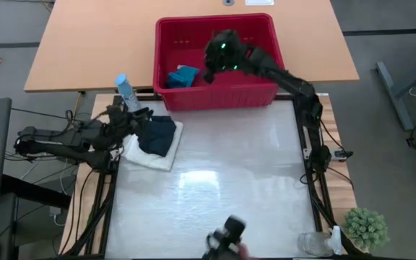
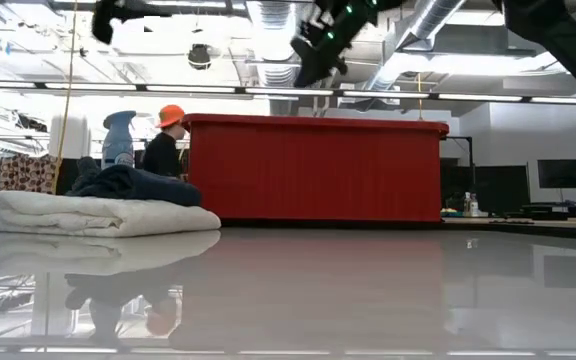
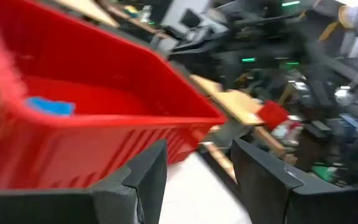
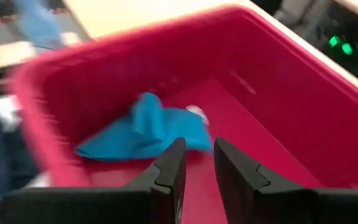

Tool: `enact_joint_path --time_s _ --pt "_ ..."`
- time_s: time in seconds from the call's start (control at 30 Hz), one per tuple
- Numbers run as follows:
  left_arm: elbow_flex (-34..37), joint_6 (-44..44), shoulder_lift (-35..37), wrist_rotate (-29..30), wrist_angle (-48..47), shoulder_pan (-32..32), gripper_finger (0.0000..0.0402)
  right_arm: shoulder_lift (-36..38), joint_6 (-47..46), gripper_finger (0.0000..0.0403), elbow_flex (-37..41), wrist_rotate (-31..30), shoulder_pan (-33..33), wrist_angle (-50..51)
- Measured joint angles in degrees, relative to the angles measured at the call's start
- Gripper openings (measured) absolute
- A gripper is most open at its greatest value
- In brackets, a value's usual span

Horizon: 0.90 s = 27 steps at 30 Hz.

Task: Fold Laundry from Bin
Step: Fold the blue shorts

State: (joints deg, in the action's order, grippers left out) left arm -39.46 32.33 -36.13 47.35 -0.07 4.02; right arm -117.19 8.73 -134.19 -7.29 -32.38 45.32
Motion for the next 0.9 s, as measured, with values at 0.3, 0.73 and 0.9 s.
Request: enact_joint_path --time_s 0.3,0.73,0.9 --pt "-9.78 -6.63 -12.34 -17.56 0.64 -13.22 0.0169 -0.22 -0.7 0.0108 0.07 2.88 -11.18 -3.39" --pt "-21.19 -19.62 -26.24 -50.75 1.23 -37.37 0.0169 -5.89 -10.25 0.0108 0.72 10.06 -19.8 -15.43" --pt "-22.56 -21.56 -29.5 -57.25 1.23 -43.52 0.0169 -9.45 -11.69 0.0108 0.83 10.48 -20.09 -15.61"
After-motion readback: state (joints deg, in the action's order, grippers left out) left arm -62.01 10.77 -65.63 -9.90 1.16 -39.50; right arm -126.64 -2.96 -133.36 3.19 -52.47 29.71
